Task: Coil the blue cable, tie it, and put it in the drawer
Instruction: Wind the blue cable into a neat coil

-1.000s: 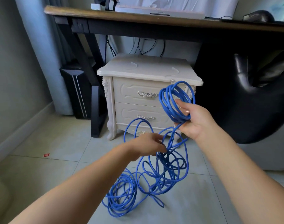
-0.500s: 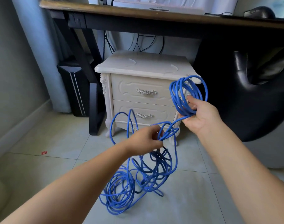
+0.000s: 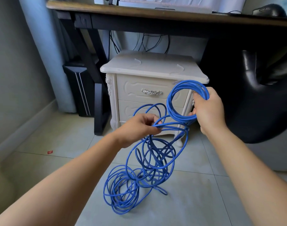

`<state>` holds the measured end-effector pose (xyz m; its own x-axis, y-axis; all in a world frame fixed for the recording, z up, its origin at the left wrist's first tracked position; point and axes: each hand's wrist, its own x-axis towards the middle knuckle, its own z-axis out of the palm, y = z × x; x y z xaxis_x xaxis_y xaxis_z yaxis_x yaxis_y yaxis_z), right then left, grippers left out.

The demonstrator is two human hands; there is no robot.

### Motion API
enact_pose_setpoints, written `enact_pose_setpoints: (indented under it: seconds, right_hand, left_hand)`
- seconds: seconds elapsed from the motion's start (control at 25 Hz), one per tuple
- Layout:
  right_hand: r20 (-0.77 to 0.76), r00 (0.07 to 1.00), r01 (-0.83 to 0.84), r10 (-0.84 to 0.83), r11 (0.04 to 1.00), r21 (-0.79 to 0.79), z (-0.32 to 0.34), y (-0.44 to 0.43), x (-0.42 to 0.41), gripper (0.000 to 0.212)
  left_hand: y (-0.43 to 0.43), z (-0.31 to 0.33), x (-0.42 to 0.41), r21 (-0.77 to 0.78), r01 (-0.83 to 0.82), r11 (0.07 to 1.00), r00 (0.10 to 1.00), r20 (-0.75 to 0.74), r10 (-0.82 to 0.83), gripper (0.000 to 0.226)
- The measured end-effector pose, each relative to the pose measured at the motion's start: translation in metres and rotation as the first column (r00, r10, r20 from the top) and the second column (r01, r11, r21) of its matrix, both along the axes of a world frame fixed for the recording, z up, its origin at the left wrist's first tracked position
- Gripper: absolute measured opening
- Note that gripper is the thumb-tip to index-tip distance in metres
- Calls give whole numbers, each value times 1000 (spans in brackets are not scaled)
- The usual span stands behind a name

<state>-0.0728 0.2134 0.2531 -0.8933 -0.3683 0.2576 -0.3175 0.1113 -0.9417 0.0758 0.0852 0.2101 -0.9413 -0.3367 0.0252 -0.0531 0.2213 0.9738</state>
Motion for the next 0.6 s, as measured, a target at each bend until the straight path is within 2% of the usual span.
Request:
enact_pose_setpoints:
  seconds: [0.16,0.32,0.4,0.48,0.56,0.6]
  right_hand:
    - [-3,1000,18,-18,999,32,-1,0,3,7]
    - [66,996,61,-63,998,34,-3,0,5,20]
    - [88,992,87,-88,996,20,-4,0,6,18]
    - [89,989,119,-119,993,13,-7,1,7,9]
    - [84,986,145,-146,989,20,-9,0,8,7]
    - [80,985,152,-153,988,23,-11,0,9,7]
  left_hand:
    - [7,2,-1,-177,-234,956,971,-97,220,10]
    - [11,-4,0,-426,-351,834,931,-253,263,28]
    - [13,-10,0,-567,-431,702,897,-353,265,31]
    - [14,-14,-3,-656,-572,493,817,-512,266,34]
    - [14,-14,-6,-665,-669,334,736,-656,168,37]
    - [14,-13,-8,-684,-681,260,724,-683,100,36]
